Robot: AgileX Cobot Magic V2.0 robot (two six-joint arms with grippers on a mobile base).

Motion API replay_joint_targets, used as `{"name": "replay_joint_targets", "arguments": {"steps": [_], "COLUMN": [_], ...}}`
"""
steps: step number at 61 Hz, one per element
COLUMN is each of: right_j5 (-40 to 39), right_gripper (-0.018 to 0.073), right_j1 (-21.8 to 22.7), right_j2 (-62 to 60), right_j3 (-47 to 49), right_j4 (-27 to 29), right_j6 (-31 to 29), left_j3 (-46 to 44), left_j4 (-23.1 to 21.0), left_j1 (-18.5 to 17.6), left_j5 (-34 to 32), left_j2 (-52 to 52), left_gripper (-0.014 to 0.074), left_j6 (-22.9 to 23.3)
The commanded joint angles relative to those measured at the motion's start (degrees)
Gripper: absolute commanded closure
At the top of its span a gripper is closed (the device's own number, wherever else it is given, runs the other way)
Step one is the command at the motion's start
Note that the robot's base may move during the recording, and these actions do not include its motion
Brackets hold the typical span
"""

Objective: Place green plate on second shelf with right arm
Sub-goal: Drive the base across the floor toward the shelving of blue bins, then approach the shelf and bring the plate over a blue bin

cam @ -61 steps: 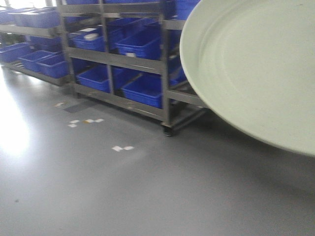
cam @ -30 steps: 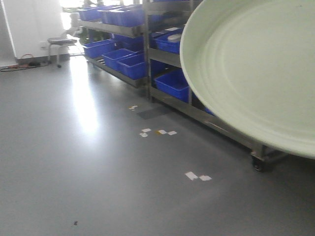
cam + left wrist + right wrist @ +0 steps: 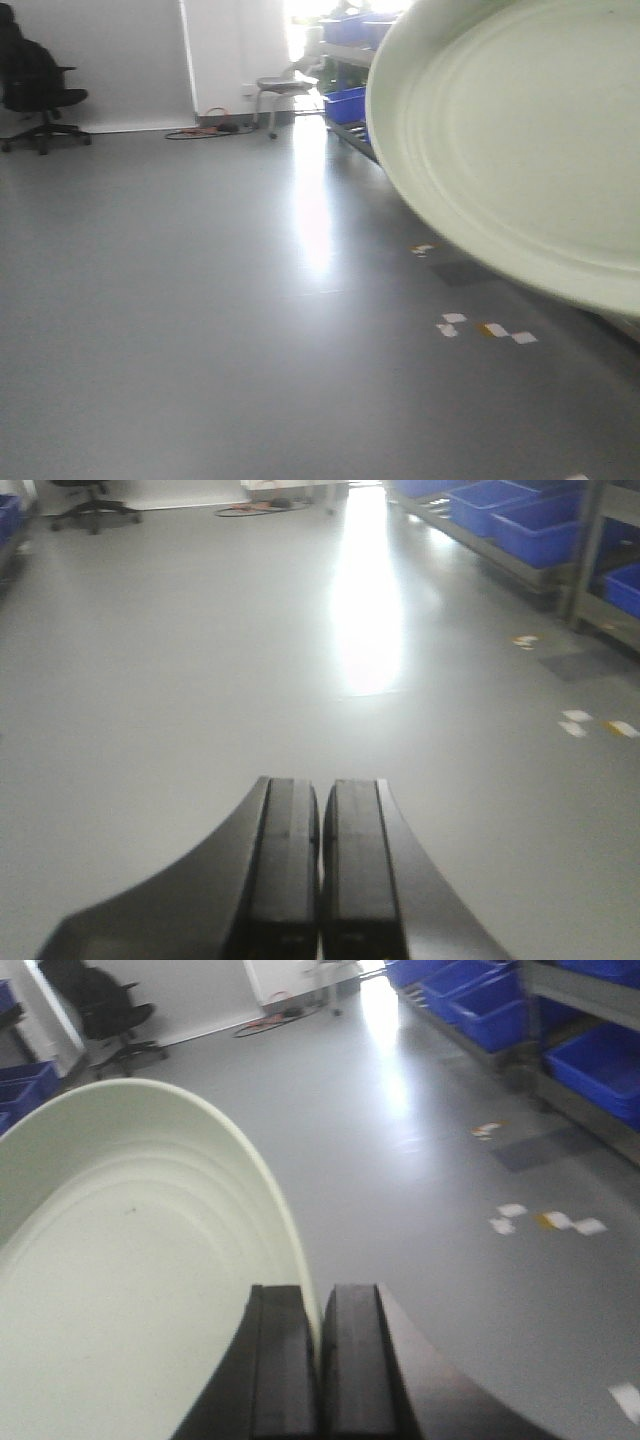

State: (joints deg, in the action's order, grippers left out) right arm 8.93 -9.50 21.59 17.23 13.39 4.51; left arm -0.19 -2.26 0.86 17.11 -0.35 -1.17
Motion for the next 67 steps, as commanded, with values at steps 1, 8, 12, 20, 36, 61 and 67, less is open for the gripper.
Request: {"name": "replay_joint_targets", "arguments": {"steps": [1, 8, 12, 20, 36, 61, 67], "right_j5": [-6.16, -6.22, -6.22, -6.22, -6.22, -6.22, -6.22], "right_gripper": [0.0512, 0.0512, 0.0512, 0.0512, 0.0512, 0.0512, 0.0512], "right_j1": [0.34, 0.34, 0.34, 0.34, 0.34, 0.34, 0.34], "right_j2": [0.19, 0.19, 0.19, 0.19, 0.19, 0.19, 0.19], "right_j3": [2.06, 2.06, 2.06, 2.06, 2.06, 2.06, 2.06], "right_j4": [0.40, 0.40, 0.40, 0.40, 0.40, 0.40, 0.40], "right_j6": [0.12, 0.12, 0.12, 0.12, 0.12, 0.12, 0.12], "left_j3": [2.29, 2.29, 2.29, 2.29, 2.29, 2.29, 2.29], "left_j4": [-0.08, -0.08, -0.08, -0.08, -0.08, -0.08, -0.08], "left_j1": [-0.18, -0.18, -0.18, -0.18, -0.18, -0.18, -0.18], "left_j5": [-4.59, -4.59, -4.59, -4.59, -4.59, -4.59, -4.59], "left_j2": [-1.22, -1.22, -1.22, -1.22, -1.22, -1.22, -1.22], "left_gripper": [0.0472, 0.0472, 0.0472, 0.0472, 0.0472, 0.0472, 0.0472], "left_j6": [-0.01, -0.01, -0.01, -0.01, -0.01, -0.01, -0.01]}}
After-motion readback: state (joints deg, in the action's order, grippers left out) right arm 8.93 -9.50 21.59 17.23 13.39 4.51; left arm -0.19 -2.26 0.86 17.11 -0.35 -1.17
